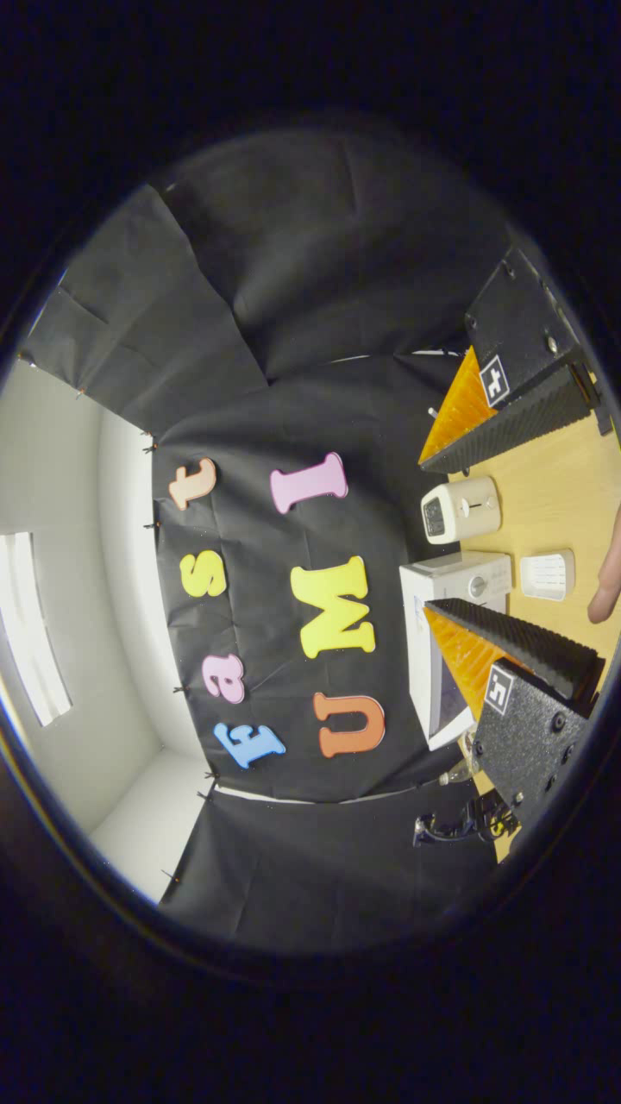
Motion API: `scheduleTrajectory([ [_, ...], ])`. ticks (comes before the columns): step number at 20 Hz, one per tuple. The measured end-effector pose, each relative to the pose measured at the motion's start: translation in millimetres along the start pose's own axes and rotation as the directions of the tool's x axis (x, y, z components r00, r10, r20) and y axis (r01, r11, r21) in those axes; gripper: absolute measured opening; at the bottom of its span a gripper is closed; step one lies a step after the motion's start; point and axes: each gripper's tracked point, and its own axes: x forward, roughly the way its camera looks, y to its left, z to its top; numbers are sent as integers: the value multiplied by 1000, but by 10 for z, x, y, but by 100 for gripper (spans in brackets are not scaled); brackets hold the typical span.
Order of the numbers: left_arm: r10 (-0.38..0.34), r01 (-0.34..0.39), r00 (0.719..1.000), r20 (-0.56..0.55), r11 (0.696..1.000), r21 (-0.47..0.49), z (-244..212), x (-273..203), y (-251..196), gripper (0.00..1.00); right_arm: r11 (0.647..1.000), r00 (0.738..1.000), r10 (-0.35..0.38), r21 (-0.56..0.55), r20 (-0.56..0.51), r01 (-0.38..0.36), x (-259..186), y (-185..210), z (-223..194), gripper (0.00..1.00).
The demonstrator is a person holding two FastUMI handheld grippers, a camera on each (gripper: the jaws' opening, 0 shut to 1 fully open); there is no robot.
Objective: Open the microwave oven with the left hand, put the food in, and close the microwave oven.
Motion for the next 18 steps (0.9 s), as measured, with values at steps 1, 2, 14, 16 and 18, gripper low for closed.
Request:
scheduleTrajectory([
  [1, -8, 8, 1000, 1, 1000, 9, 4, 70, -44, 0, 1000, 1000, -4, -5, 4, 4, 13, -30, 8, 93],
  [2, -15, 15, 1000, 3, 1000, 12, 3, 150, -83, 0, 1000, 1000, -5, -9, 4, 5, 12, -54, -9, 93],
  [14, -36, 36, 999, -7, 999, -14, 70, 1028, -371, 0, 999, 999, -13, -32, -45, 12, 249, -394, -188, 93],
  [16, -27, 27, 1000, -16, 1000, -4, 40, 1156, -392, 0, 999, 998, -33, -40, -53, 31, 300, -532, -207, 93],
  [18, -14, 14, 1000, -19, 1000, 6, 46, 1284, -403, 0, 998, 996, -55, -45, -63, 52, 284, -649, -185, 93],
])
